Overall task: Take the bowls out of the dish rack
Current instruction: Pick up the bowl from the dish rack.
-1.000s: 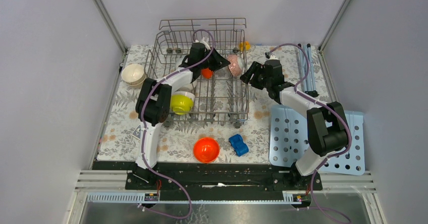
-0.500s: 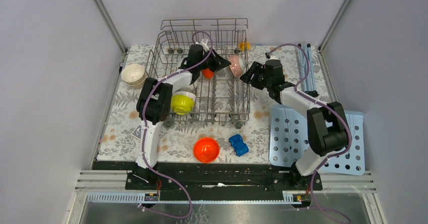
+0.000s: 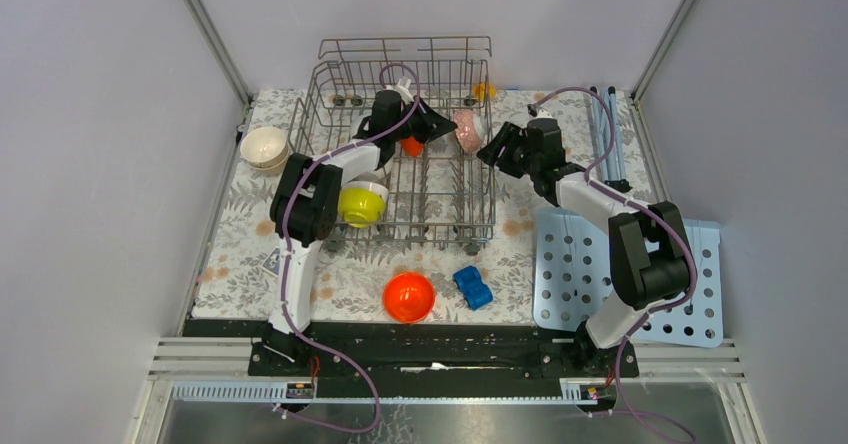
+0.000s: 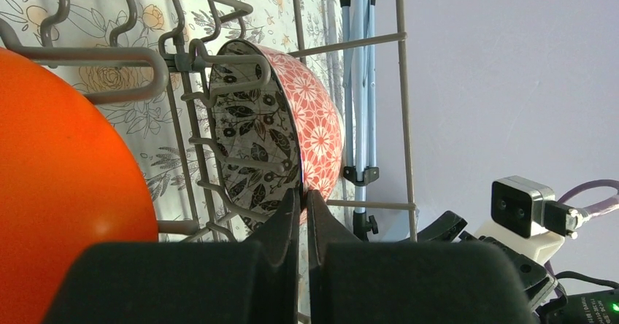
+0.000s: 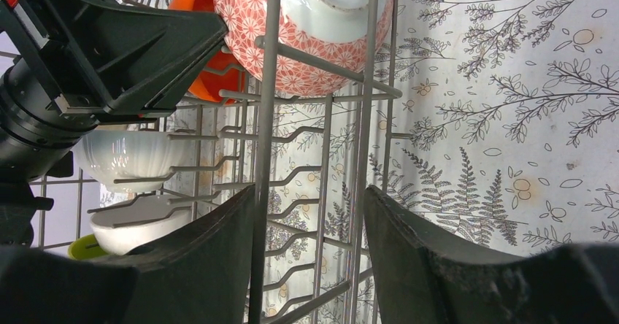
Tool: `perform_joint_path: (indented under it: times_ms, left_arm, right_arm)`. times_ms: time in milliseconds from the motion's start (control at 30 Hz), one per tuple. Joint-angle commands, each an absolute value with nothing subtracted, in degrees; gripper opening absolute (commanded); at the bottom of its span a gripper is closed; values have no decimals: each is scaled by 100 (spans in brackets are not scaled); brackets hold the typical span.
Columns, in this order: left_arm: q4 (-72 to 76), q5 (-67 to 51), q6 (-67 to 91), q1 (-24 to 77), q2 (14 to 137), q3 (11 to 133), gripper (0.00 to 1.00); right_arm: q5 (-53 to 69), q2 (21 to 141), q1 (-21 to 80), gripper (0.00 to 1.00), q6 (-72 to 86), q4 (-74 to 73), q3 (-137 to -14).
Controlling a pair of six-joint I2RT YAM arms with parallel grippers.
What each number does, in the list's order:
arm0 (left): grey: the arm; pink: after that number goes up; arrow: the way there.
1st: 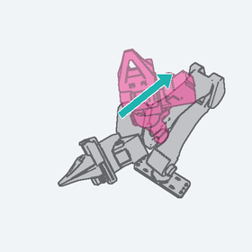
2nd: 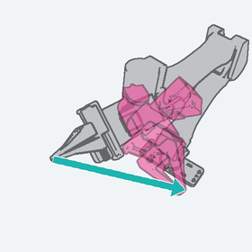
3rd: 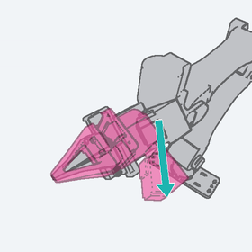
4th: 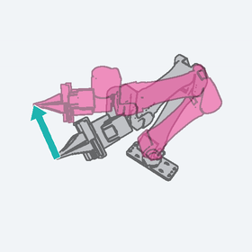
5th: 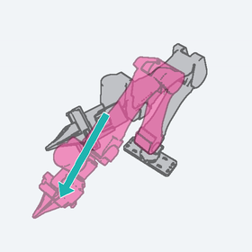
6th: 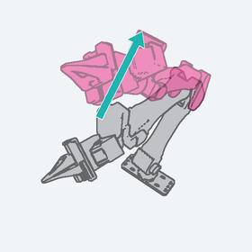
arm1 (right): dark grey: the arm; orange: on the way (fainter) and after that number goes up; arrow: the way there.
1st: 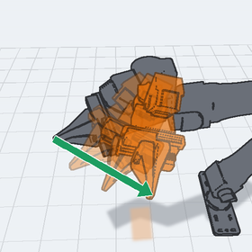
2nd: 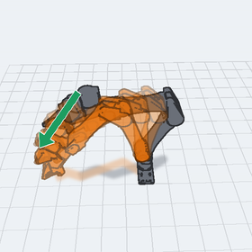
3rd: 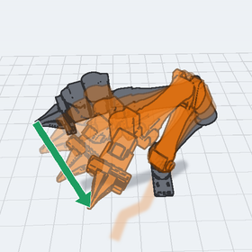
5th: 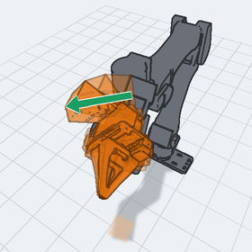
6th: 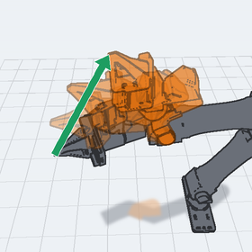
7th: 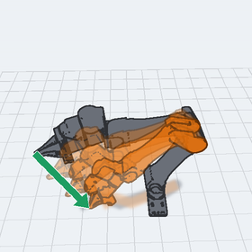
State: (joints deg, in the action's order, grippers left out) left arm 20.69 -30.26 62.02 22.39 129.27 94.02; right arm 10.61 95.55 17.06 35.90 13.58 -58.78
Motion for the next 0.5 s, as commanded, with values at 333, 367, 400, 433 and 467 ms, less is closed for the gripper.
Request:
perform_joint_path:
  times_ms: [333, 367, 400, 433, 467]
  left_arm:
    - [3478, -3691, 6568, 2223, 11921, 9489, 0]
    - [3462, -3691, 6561, 2218, 11912, 9492, 0]
    - [3451, -3691, 6557, 2222, 11902, 9492, 0]
    - [3446, -3691, 6557, 2221, 11896, 9488, 0]
    - [3445, -3691, 6557, 2223, 11891, 9484, 0]
  right_arm:
    - [1187, 9587, 1609, 61, 3663, 1604, -5847]
    - [1187, 9587, 1607, 61, 3665, 1608, -5845]
    - [1192, 9588, 1604, 61, 3665, 1606, -5845]
    - [1191, 9581, 1608, 61, 3665, 1608, -5845]
    - [1195, 9572, 1601, 61, 3665, 1606, -5845]
